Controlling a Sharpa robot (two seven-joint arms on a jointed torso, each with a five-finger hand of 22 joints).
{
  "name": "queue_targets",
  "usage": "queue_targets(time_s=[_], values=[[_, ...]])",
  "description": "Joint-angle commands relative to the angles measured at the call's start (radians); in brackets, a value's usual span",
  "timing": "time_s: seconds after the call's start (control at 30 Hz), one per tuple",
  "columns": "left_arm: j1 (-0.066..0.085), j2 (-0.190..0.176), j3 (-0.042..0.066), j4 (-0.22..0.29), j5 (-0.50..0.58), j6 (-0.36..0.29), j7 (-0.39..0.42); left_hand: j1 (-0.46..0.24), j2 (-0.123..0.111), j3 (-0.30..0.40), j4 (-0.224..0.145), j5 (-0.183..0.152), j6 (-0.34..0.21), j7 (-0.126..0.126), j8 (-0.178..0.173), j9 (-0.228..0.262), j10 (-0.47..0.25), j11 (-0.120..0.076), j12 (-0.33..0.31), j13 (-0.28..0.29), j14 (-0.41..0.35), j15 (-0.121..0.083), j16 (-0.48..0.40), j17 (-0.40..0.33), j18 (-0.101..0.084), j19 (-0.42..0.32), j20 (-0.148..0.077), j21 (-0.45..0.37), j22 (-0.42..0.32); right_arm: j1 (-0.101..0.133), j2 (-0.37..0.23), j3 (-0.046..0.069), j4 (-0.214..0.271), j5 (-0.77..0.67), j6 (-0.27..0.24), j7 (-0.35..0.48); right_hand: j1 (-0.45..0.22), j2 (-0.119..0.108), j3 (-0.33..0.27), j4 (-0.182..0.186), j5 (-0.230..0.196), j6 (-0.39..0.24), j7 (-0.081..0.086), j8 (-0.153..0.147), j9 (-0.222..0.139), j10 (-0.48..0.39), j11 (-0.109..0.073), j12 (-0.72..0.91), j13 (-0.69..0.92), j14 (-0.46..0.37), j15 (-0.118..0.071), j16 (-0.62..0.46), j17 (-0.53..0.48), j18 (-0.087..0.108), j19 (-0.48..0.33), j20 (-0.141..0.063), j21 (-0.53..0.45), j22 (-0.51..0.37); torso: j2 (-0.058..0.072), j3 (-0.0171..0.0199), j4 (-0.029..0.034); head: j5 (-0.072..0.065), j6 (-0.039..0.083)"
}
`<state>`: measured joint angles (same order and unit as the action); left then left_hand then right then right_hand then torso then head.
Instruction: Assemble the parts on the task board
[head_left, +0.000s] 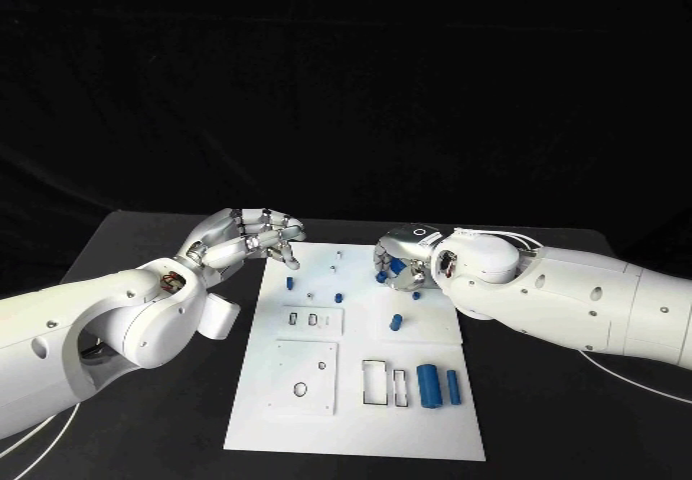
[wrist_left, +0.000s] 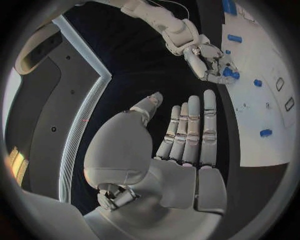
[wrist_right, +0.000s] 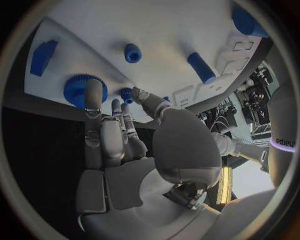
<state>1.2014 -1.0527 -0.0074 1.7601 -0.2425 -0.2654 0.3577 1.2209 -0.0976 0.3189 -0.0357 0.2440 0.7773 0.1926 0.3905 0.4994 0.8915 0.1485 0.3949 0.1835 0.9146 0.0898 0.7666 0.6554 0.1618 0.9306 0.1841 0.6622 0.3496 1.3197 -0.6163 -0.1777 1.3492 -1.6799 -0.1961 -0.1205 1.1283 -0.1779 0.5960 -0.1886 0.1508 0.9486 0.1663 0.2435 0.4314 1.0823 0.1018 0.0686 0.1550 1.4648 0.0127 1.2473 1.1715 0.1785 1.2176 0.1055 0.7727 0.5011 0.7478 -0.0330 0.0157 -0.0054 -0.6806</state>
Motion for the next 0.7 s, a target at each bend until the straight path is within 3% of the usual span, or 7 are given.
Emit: queue_targets(time_s=[0.03,0.7], values=[[0.002,0.002,0.001,0.001,0.010,0.006,0.012,-0.006,-0.006,0.002,0.003,-0.005,-0.009,-0.002,-0.005,0.000,-0.011,0.000,0.004,-0.002,-0.007,-0.001,0.002,-0.002,0.010,-0.006,0.000,0.004,0.002,-0.002,0.004,0.000,-0.001,-0.001,0.012,0.011,0.000,0.015,0.001,0.007,0.002,0.009,-0.003,0.002,0.002,0.003,0.004,0.002,0.000,0.029,0.008,0.006,0.001,-0.001,-0.008,0.000,0.011,0.008,0.002,0.0005,0.0003,0.001,-0.001],[0.002,0.003,0.001,-0.001,0.011,0.012,0.006,-0.004,-0.005,0.004,0.004,-0.008,-0.012,0.000,-0.006,0.000,-0.017,0.001,0.003,-0.004,-0.009,0.000,0.003,-0.003,0.011,-0.009,0.002,0.007,0.005,-0.006,0.010,0.000,-0.005,0.010,0.007,0.012,0.005,0.033,0.036,0.034,-0.010,0.039,-0.015,0.011,0.014,0.040,-0.004,0.007,0.001,0.036,0.002,0.042,0.028,-0.008,0.003,-0.002,0.076,0.090,0.004,-0.0003,-0.0003,0.005,-0.009]])
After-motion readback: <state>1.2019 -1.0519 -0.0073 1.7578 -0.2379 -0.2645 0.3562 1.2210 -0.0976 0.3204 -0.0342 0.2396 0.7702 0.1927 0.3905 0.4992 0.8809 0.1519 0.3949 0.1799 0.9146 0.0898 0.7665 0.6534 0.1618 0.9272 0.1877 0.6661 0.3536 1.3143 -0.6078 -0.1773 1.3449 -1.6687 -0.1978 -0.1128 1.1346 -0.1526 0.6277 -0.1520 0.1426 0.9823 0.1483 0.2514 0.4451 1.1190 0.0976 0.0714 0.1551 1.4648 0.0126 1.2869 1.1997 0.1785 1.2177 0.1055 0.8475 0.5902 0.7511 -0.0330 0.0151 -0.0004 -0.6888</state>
